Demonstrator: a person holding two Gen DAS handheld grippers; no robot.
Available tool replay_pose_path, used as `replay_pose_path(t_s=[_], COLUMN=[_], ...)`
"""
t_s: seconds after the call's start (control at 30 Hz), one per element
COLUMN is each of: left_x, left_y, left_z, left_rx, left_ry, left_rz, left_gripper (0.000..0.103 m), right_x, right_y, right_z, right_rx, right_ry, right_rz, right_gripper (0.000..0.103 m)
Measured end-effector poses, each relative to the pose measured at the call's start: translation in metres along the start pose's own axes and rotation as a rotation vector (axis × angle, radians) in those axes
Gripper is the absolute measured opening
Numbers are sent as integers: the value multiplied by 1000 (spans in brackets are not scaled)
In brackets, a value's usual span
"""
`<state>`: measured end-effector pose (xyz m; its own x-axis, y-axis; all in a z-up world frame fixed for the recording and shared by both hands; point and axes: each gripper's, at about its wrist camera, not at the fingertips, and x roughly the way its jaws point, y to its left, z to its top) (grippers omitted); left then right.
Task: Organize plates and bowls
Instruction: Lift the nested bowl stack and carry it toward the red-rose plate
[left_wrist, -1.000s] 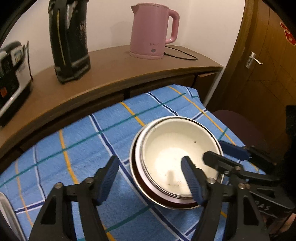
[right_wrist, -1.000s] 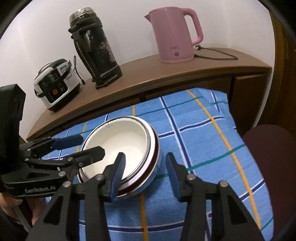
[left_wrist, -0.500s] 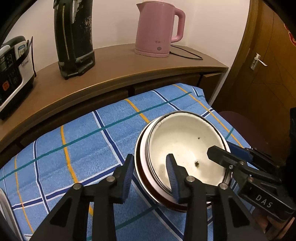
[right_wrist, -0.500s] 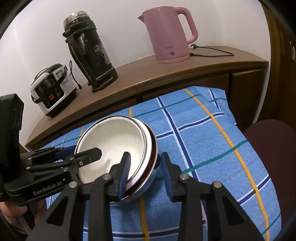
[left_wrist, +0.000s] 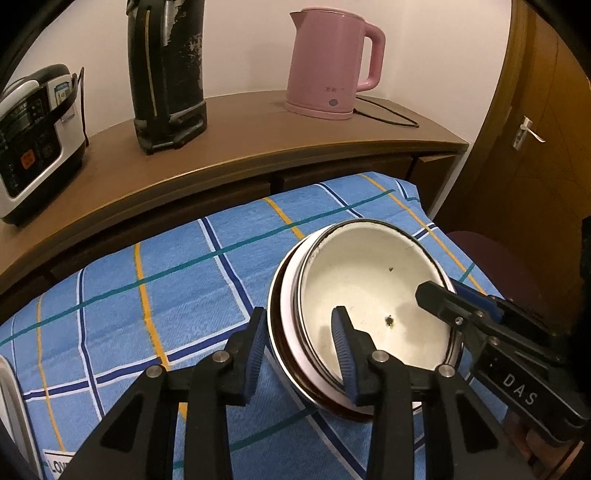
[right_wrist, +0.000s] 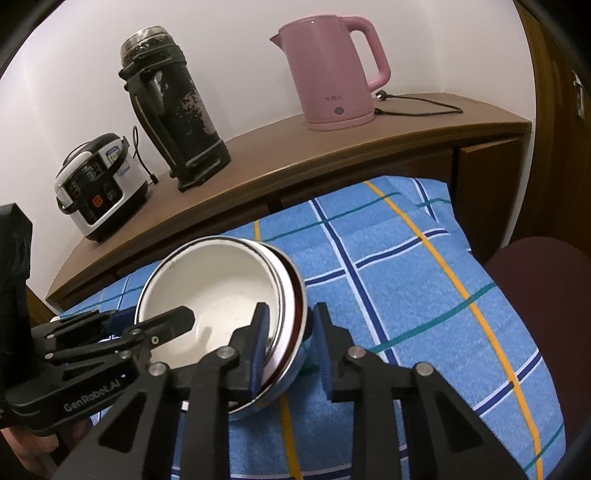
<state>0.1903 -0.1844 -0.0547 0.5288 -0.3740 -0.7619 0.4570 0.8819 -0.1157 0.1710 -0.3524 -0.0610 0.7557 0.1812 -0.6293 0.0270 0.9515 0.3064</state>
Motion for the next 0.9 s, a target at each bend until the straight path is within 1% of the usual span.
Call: replay_pose_path(t_s=[0.1, 0.2, 0.23, 0.3, 0.33, 0.37, 0.43, 0.5, 0.53, 0.57, 0.6, 0.67, 0.8, 0.9], left_x=[1, 0, 0, 0, 2, 3, 7, 12, 14, 14, 14, 13, 6, 3], left_y=[1, 9, 10, 10, 10, 10, 9, 10, 10, 10, 11, 15, 18, 26], left_z=[0, 0, 0, 0, 0, -2, -4, -7, -7, -8, -8, -8, -7, -8], left_rx=[-5, -36, -40, -41, -43, -49, -49, -65, -75, -75, -83, -106, -114, -143], left_ry=[-2, -7, -10, -14, -9, -4, 15, 42, 55, 58, 61, 74, 79, 100], left_rz=[-11, -57, -66, -84, -86, -84, -97, -106, -114, -90, -83, -72, -43, -61], left_gripper=[39, 39, 41, 48, 57, 62, 62, 60, 48, 43, 42, 37, 36, 36], right_x=[3, 2, 3, 4, 5, 6, 5, 5, 5, 4, 4, 3, 8, 6], right_y=[-3, -1, -2, -4, -6, -6, -4, -2, 0, 2, 3, 8, 11, 15], right_z=[1, 1, 1, 1, 1, 1, 1, 2, 2, 2, 2, 2, 2, 3], right_rx=[6, -14, -14, -6, 2, 5, -3, -10, -8, -8, -12, -19, -16, -17], right_ry=[6, 5, 6, 6, 8, 8, 6, 5, 10, 7, 4, 7, 32, 37], right_rz=[9, 10, 8, 13, 18, 23, 29, 28, 39, 37, 34, 34, 54, 73], right_gripper=[23, 23, 22, 19, 18, 18, 19, 19, 21, 22, 22, 23, 23, 23])
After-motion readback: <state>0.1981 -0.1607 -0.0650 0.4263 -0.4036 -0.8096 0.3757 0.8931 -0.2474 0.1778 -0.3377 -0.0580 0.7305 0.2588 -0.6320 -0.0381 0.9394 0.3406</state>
